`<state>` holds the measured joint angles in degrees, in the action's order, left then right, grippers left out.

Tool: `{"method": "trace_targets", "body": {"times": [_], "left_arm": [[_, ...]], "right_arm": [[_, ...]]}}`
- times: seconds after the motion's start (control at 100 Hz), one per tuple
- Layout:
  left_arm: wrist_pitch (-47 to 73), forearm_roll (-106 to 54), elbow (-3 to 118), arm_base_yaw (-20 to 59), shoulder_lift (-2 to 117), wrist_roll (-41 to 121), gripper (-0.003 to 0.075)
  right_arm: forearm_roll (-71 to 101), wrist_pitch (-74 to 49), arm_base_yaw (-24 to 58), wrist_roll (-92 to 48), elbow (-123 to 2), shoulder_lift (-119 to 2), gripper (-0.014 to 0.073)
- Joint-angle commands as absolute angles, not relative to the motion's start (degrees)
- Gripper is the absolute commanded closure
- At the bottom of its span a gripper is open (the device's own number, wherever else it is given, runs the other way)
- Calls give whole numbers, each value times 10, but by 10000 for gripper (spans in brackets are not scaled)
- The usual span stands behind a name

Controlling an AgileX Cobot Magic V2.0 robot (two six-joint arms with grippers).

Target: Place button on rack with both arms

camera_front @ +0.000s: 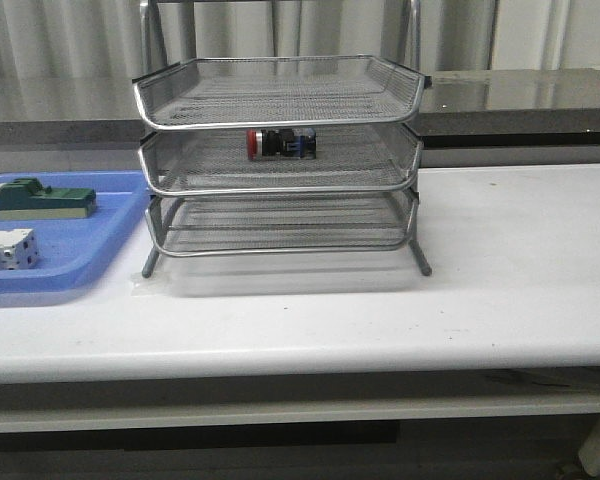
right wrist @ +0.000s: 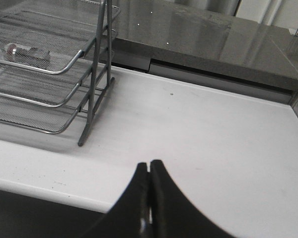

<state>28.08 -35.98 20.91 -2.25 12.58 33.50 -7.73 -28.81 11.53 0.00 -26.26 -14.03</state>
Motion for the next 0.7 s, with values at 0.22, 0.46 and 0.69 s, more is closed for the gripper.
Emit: {"method": "trace_targets", "body": {"times": [0.22, 0.46, 0.69], "left_arm": [[243, -378, 224, -24, 131, 333, 741], [243, -378, 224, -24, 131, 333, 741], [243, -378, 224, -24, 131, 333, 741]], "right_arm": [[33, -109, 20, -67, -141, -72, 655], [18, -71, 15, -67, -72, -3, 655], [-5, -55, 15, -55, -32, 16, 655]]}}
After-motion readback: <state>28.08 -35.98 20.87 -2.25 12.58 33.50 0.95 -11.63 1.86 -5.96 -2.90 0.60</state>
